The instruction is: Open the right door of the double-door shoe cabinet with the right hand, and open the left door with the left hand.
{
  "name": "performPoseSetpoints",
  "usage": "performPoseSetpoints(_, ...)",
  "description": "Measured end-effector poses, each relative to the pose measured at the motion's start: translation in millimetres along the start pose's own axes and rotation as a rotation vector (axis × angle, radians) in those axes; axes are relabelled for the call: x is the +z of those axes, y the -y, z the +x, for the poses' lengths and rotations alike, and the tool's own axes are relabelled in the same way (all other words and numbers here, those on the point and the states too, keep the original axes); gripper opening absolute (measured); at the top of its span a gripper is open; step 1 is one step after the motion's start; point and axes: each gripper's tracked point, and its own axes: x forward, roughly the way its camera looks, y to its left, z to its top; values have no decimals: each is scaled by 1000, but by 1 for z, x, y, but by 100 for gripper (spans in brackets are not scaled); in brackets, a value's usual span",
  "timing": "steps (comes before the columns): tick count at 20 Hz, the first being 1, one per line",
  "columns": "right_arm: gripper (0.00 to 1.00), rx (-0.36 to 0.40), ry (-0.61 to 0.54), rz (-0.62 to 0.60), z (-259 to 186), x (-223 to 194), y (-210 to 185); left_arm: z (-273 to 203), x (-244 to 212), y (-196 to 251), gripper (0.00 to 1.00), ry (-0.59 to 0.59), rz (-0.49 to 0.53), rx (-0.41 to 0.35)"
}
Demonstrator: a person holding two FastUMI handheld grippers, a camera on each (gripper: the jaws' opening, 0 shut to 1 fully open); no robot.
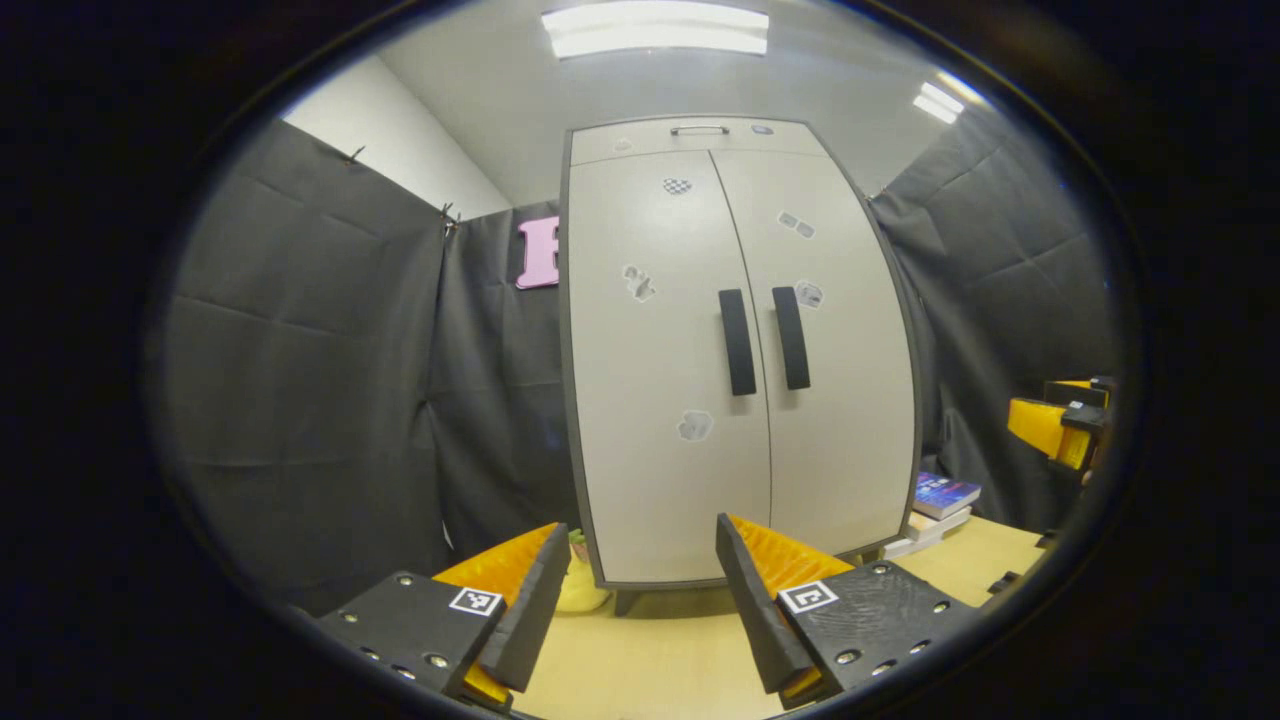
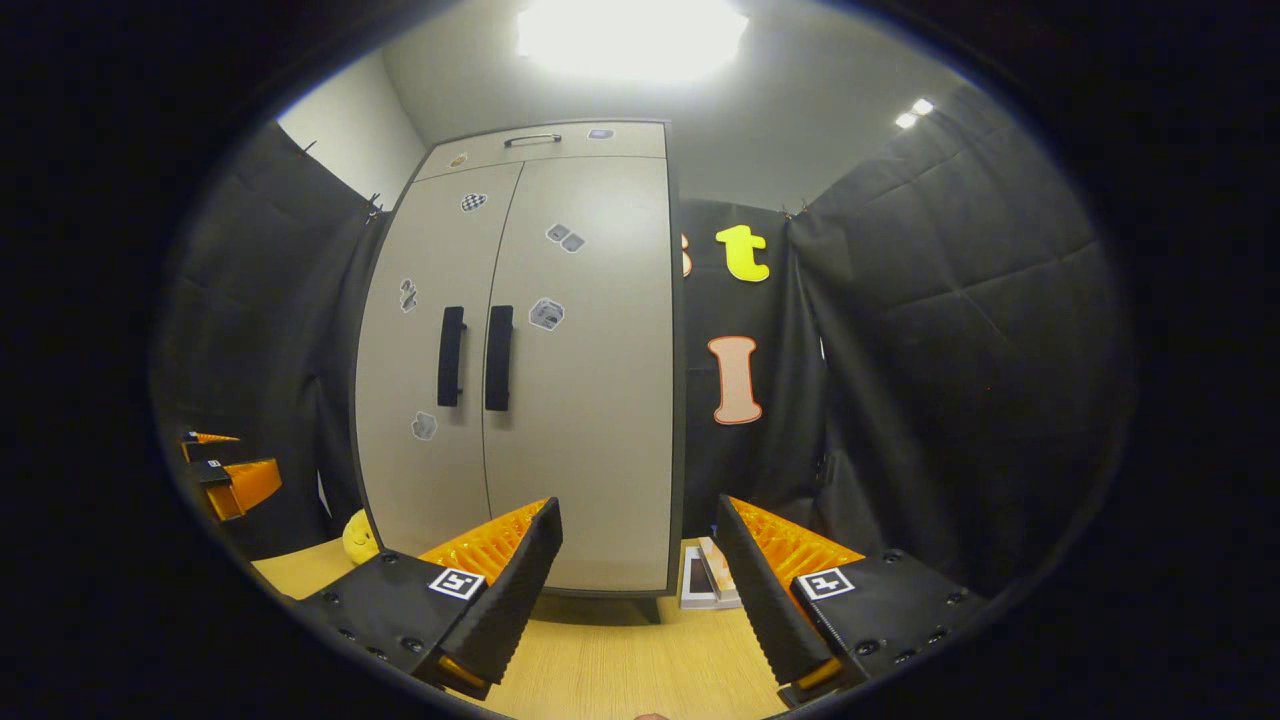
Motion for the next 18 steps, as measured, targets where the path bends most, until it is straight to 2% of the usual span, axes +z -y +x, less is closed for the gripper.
performPoseSetpoints(9, 98, 37, -4, -3, 18, 3, -20, -3, -2, -13, 85, 3, -3, 24)
performPoseSetpoints(18, 97, 121, 36, 15, 76, 42, -65, -28, -12, -57, 84, -17, 4, 119)
